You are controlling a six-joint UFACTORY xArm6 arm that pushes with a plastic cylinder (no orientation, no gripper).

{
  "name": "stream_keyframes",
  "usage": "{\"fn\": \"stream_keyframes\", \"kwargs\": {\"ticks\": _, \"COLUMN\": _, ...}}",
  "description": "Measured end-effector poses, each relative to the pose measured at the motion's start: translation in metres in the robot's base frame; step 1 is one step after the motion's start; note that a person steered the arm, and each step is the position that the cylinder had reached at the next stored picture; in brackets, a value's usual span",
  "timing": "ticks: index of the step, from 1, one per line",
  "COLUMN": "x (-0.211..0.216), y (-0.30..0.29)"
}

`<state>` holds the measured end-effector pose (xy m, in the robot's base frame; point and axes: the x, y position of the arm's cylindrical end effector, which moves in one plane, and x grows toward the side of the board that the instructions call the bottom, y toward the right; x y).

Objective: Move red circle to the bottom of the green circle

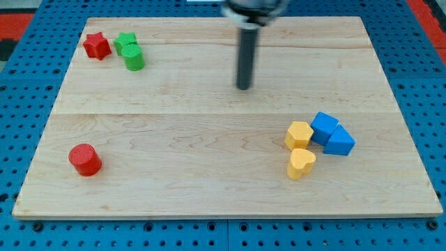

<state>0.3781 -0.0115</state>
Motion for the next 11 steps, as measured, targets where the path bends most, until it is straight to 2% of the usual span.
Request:
{"fn": "stream_keyframes", "kwargs": {"ticks": 1, "x": 0.069, "y": -0.097}}
{"fn": "stream_keyframes", "kwargs": {"ticks": 2, "x": 0.188, "y": -0.076}}
{"fn": "stream_keyframes", "kwargs": {"ticks": 3, "x": 0.206, "y": -0.170}}
{"fn": "stream_keyframes", "kwargs": {"ticks": 4, "x": 0.161, "y": -0.214}}
{"fn": "stream_keyframes", "kwargs": {"ticks": 7, "x": 0.064, "y": -0.237}}
{"fn": "stream_keyframes", "kwargs": {"ticks": 9, "x": 0.120, "y": -0.219}}
{"fn": "stream_keyframes", "kwargs": {"ticks": 11, "x": 0.045, "y": -0.212}}
